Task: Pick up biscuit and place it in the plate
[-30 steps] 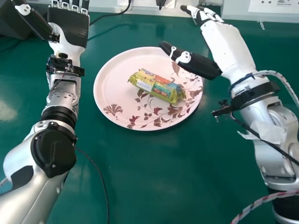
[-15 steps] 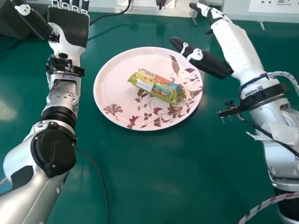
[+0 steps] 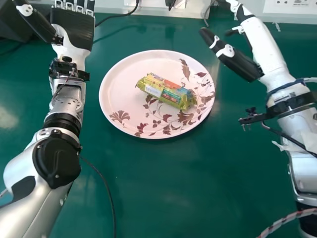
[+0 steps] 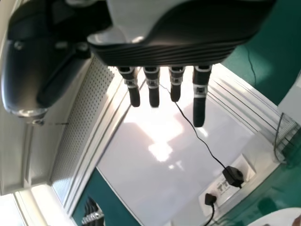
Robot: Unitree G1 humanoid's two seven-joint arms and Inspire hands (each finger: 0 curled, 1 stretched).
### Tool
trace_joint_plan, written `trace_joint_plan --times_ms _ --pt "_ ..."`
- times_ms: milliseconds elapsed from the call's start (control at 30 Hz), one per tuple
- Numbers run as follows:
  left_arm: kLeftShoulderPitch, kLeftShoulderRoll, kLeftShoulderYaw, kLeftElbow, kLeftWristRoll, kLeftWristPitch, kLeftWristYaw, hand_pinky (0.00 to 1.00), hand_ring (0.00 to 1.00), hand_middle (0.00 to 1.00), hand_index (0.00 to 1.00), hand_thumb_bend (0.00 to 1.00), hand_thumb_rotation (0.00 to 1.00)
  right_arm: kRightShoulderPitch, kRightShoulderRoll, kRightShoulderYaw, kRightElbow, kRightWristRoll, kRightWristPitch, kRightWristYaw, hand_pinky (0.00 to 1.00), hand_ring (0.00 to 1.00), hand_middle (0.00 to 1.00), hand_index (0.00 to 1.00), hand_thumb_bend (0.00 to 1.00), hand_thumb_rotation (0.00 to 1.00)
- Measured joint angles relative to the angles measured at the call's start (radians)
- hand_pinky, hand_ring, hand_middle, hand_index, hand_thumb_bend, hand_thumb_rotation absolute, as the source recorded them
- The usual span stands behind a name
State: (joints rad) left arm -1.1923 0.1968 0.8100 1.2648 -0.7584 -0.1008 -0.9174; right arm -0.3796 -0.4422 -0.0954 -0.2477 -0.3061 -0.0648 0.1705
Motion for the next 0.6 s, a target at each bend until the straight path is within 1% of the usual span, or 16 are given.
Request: trace_joint_plan --times_ms 133,233,333,400,500,600 --pt "0.0 0.0 0.0 0.0 0.001 0.0 0.002 0.68 0.8 0.92 0.99 0.97 0.81 0.0 0.01 -0.015 0.034 0.051 -0.022 -0.003 0.7 0.85 0.98 1.0 0.9 0.63" --pt "0.0 0.0 0.0 0.0 0.0 0.002 0.002 0.68 0.8 0.93 1.0 0.99 0.81 0.0 0.022 -0.024 0.047 0.098 -0.029 -0.004 0.71 0.86 0.99 1.0 0.89 0.64" --pt "0.0 0.0 0.0 0.0 0.0 0.006 0.001 0.72 0.81 0.94 1.0 0.98 0.8 0.0 0.027 -0.033 0.073 0.147 -0.05 -0.003 0.7 0.86 0.99 1.0 0.89 0.64" --pt "0.0 0.0 0.0 0.0 0.0 0.007 0.001 0.72 0.81 0.94 1.0 0.97 0.8 0.0 0.029 -0.04 0.093 0.179 -0.071 -0.002 0.71 0.86 0.99 1.0 0.89 0.64" --pt "0.0 0.0 0.0 0.0 0.0 0.007 0.001 0.73 0.81 0.93 1.0 0.94 0.79 0.0 0.029 -0.051 0.118 0.202 -0.104 -0.002 0.71 0.86 0.98 1.0 0.9 0.64" --pt "0.0 0.0 0.0 0.0 0.001 0.006 0.003 0.76 0.82 0.93 1.0 0.93 0.8 0.0 0.029 -0.065 0.135 0.224 -0.145 -0.002 0.7 0.85 0.97 1.0 0.91 0.63"
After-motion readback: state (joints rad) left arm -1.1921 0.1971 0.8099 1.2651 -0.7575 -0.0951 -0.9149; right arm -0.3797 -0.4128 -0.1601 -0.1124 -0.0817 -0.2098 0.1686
